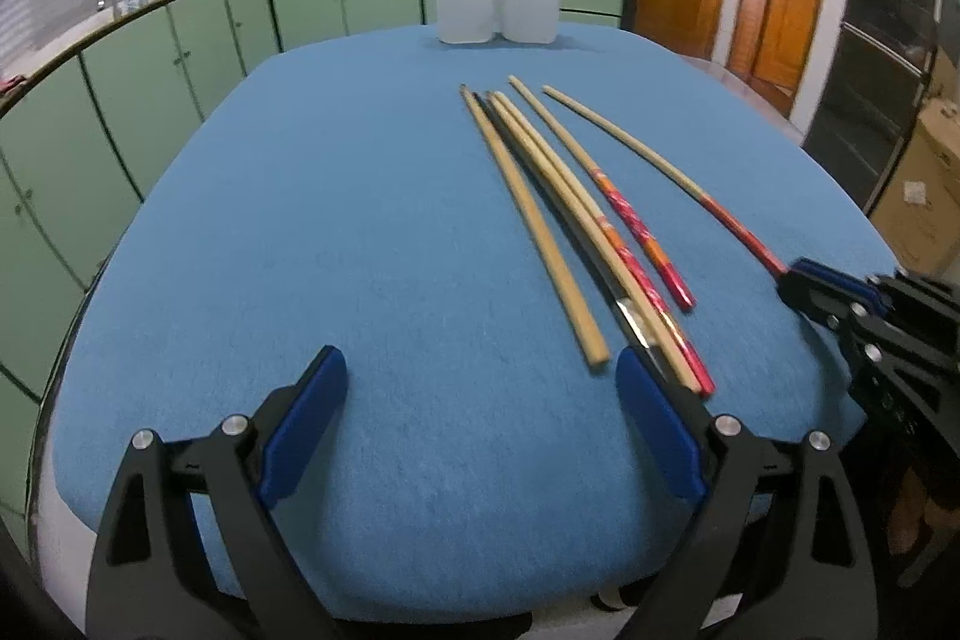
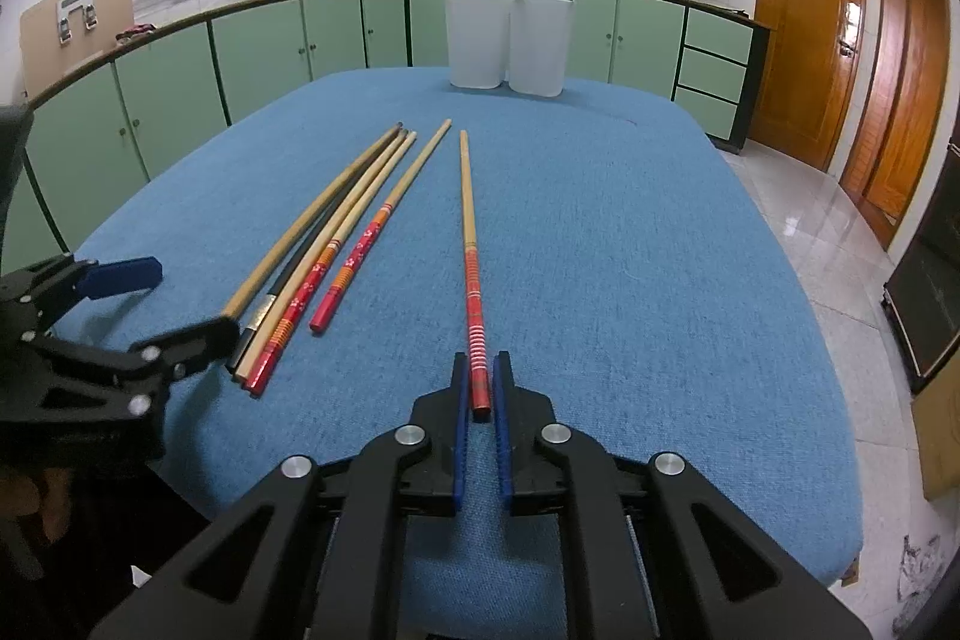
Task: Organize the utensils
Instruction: 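Grasp a red-patterned chopstick with the right tool while the left tool grasps a plain one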
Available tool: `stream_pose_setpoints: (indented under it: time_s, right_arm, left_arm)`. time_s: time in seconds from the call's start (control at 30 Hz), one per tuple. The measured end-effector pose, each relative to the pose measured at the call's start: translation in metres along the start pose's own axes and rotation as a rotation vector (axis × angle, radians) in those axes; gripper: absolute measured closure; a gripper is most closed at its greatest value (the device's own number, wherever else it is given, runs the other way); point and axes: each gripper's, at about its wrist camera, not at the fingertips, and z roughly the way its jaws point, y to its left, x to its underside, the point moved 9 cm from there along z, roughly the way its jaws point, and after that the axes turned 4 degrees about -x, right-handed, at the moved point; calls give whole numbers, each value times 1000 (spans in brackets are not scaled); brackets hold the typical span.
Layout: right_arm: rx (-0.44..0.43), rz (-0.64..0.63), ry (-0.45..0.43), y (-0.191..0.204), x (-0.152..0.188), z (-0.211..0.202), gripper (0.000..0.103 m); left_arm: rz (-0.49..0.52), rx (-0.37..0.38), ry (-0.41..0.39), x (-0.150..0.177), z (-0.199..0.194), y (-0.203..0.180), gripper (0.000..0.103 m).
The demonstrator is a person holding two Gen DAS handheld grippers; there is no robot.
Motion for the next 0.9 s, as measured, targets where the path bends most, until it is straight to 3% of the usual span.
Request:
stream_pose_setpoints:
  time_s: [0.1, 0.17, 0.2, 0.27, 0.43, 0.57, 0.6, 0.67, 0.73, 0.8, 0.87, 0.9]
  right_arm:
    - [4, -3, -4, 2, -1, 2, 94]
    - [8, -6, -8, 3, -2, 3, 93]
    - [13, -8, -10, 3, -3, 4, 94]
    - [53, -4, -13, 0, -3, 4, 94]
    - [148, 79, -20, -19, -1, -1, 95]
    - [130, 64, -12, -18, 2, -4, 95]
    - [119, 53, -12, -15, 2, -5, 94]
    - [106, 30, -14, -10, 4, -7, 94]
    - [109, 9, -17, -8, 5, -9, 94]
    - [107, 6, -16, -6, 6, -9, 94]
    - [108, 7, -16, -7, 5, -9, 94]
    - [110, 7, -17, -7, 5, -9, 93]
  left_arm:
    - [-29, 8, -23, -5, 0, 4, 40]
    - [-43, 24, -35, -8, 0, 3, 62]
    - [-49, 30, -44, -9, 0, 3, 67]
    - [-58, 15, -55, -9, 0, 6, 84]
    - [-115, -39, -63, -8, -2, 21, 90]
    - [-104, -32, -52, -9, -3, 21, 88]
    - [-94, -26, -50, -9, -3, 20, 86]
    - [-63, -2, -47, -13, -1, 20, 69]
    - [-54, 32, -44, -15, 3, 21, 67]
    - [-49, 76, -45, -16, 4, 21, 70]
    - [-45, 107, -46, -15, 4, 19, 90]
    - [-54, 121, -46, -14, 4, 18, 94]
